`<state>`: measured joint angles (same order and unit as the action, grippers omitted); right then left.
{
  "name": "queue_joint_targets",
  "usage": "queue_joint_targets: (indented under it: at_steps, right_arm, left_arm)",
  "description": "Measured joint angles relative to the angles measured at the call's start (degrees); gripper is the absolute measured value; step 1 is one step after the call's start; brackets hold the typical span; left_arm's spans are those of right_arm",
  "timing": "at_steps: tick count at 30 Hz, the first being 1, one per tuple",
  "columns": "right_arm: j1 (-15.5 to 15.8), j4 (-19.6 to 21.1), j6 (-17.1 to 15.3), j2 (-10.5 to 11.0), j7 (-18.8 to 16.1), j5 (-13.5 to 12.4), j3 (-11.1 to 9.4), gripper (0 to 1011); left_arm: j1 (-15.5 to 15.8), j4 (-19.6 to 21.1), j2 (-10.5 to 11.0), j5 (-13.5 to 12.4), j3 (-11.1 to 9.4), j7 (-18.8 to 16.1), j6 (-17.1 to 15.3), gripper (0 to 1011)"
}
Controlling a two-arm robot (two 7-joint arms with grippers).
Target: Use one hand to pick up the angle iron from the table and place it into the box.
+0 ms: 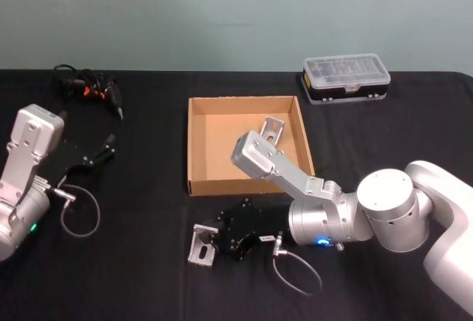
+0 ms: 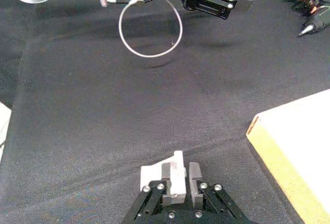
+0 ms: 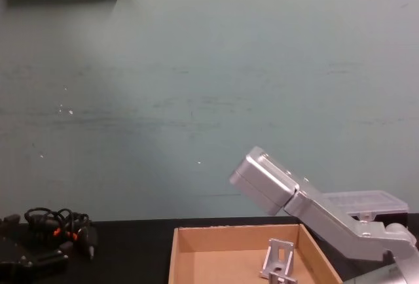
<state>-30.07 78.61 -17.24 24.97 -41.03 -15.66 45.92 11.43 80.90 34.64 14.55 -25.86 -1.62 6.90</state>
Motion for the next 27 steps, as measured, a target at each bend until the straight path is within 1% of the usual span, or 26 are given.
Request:
queue_joint_targets:
  at_steps: [1, 5, 6, 12, 17, 20, 21, 23, 24, 27]
  right_arm:
    - [0.0, -0.02, 0.0, 0.0, 0.0, 0.01, -0.01, 195]
    - [-0.03, -0.1, 0.0, -0.02, 0.0, 0.08, -0.06, 122]
    - [-0.04, -0.1, 0.0, -0.01, 0.0, 0.1, -0.09, 80]
    - [0.1, 0.07, 0.0, 0.12, 0.2, 0.14, -0.33, 75]
    - [0.9, 1.69, 0.07, 0.6, 1.31, -0.45, -1.6, 75]
    - [1.89, 3.8, 0.29, 1.27, 2.7, -1.27, -3.18, 75]
    - [2.6, 5.22, 0.48, 1.73, 3.77, -1.82, -4.32, 75]
    - [3.21, 6.52, 0.67, 2.13, 4.96, -2.19, -5.37, 75]
    - [3.94, 7.97, 0.89, 2.62, 6.29, -2.48, -6.54, 75]
    - [4.97, 10.03, 1.17, 3.33, 8.34, -2.85, -8.47, 75]
  left_arm:
    - [0.0, 0.0, 0.0, 0.0, 0.0, 0.0, 0.0, 1000]
    - [0.0, 0.0, 0.0, 0.0, 0.0, 0.0, 0.0, 1000]
    - [0.0, 0.0, 0.0, 0.0, 0.0, 0.0, 0.0, 1000]
    - [0.0, 0.0, 0.0, 0.0, 0.0, 0.0, 0.0, 1000]
    - [0.0, 0.0, 0.0, 0.0, 0.0, 0.0, 0.0, 1000]
    - [0.0, 0.0, 0.0, 0.0, 0.0, 0.0, 0.0, 1000]
    - [0.0, 0.0, 0.0, 0.0, 0.0, 0.0, 0.0, 1000]
    - [0.0, 0.0, 0.0, 0.0, 0.0, 0.0, 0.0, 1000]
    - [0.0, 0.0, 0.0, 0.0, 0.0, 0.0, 0.0, 1000]
    - [0.0, 0.0, 0.01, 0.0, 0.0, 0.0, 0.0, 1000]
